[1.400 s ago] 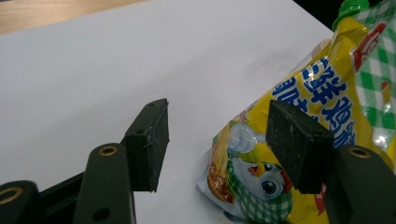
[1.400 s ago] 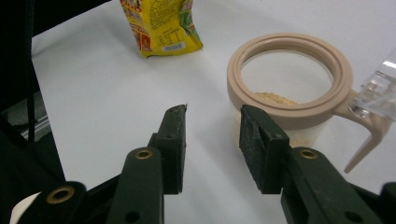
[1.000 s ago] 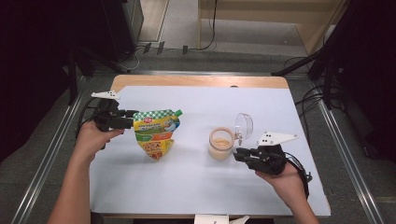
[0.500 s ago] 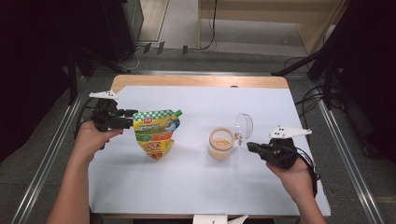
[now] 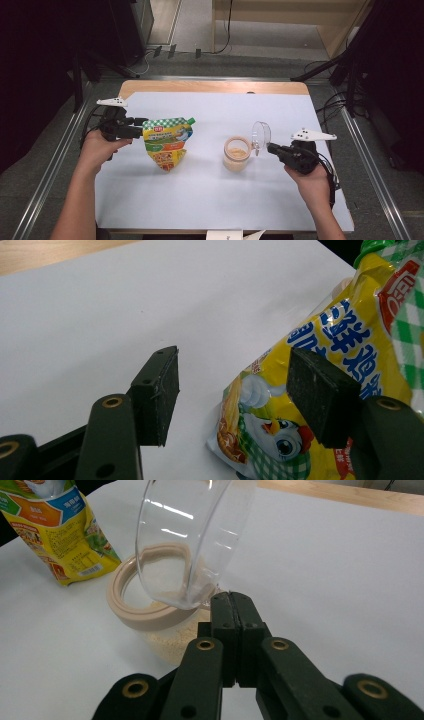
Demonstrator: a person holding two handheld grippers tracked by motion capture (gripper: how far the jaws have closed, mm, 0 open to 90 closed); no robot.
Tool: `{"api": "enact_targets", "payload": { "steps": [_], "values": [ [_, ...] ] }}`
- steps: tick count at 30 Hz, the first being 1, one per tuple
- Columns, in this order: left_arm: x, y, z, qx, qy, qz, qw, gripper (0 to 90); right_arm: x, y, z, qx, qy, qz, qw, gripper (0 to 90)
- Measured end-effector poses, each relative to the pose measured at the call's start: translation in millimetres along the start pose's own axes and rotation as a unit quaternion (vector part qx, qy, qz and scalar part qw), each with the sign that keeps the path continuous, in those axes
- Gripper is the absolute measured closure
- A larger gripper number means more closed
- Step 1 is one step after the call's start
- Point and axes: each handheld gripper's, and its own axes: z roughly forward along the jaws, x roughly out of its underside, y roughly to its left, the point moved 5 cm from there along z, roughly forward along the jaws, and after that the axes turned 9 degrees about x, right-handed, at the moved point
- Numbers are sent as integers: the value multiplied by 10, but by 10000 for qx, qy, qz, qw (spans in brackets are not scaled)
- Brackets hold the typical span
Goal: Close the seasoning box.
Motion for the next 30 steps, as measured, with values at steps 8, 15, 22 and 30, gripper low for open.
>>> {"api": "enact_targets", "payload": {
  "steps": [8, 15, 22, 30],
  "values": [
    [5, 2, -5, -4, 12, 11, 10000, 385, -36, 56, -2, 3, -137, -52, 9999, 900],
    [8, 2, -3, -6, 26, -2, 10000, 383, -40, 122, 7, -110, -149, -129, 9997, 900],
    [9, 4, -5, -10, 30, -6, 10000, 381, -36, 211, 39, -200, -139, -228, 9994, 886],
    [12, 13, -13, -23, 9, -18, 10000, 380, -5, 198, 71, -241, -71, -214, 9995, 789]
  ]
}}
